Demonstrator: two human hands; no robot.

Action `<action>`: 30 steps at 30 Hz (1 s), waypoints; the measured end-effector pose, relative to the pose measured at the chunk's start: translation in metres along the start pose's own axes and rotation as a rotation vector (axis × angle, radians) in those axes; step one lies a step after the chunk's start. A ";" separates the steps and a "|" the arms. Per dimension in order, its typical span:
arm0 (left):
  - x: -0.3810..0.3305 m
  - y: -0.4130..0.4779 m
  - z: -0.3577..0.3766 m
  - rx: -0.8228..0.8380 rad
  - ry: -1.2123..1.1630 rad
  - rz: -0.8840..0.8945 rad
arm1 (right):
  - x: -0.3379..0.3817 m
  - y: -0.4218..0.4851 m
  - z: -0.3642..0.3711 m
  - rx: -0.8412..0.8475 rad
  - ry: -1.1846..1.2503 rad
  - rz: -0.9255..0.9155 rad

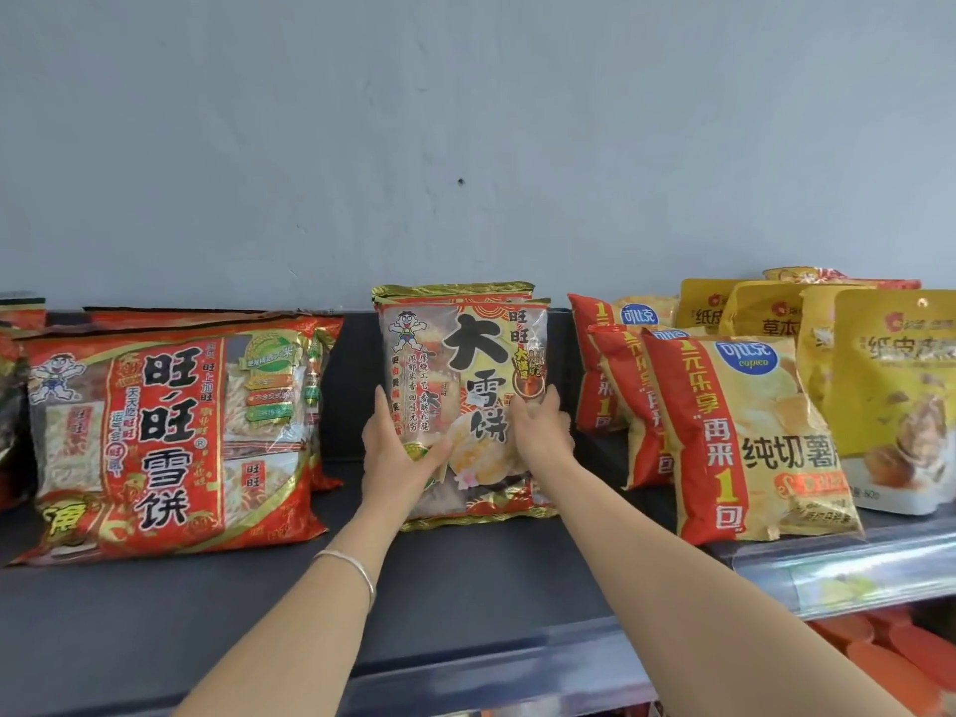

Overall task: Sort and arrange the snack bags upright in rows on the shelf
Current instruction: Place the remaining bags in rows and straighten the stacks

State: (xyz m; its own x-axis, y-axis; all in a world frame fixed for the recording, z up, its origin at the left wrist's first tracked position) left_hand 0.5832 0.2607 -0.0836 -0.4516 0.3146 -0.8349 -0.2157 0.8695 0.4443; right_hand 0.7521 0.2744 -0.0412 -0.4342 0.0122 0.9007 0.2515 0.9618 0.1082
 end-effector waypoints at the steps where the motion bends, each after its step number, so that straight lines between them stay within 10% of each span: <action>1: -0.006 -0.003 -0.003 -0.047 0.100 0.007 | 0.001 -0.004 -0.003 -0.031 -0.051 -0.049; 19: -0.213 -0.059 0.037 -0.174 0.716 0.625 | 0.037 -0.090 -0.177 -0.287 -0.625 -0.804; 30: -0.338 -0.183 0.213 0.053 0.587 0.826 | -0.081 -0.121 -0.416 -0.455 -0.871 -0.547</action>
State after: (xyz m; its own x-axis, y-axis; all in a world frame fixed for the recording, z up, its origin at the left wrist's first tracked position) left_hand 0.9597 0.0768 0.0479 -0.7991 0.6007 0.0251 0.3889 0.4846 0.7835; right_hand 1.1165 0.0428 0.0481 -0.9944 -0.0229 0.1036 0.0569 0.7090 0.7029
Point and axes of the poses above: each hand's wrist, its own y-axis towards the middle knuckle, its own z-axis out of the palm, x = y × z, the point moved 1 cm from there along y, towards the middle knuckle, and after that the axes turned 3 degrees about x, right-handed, at the moved point
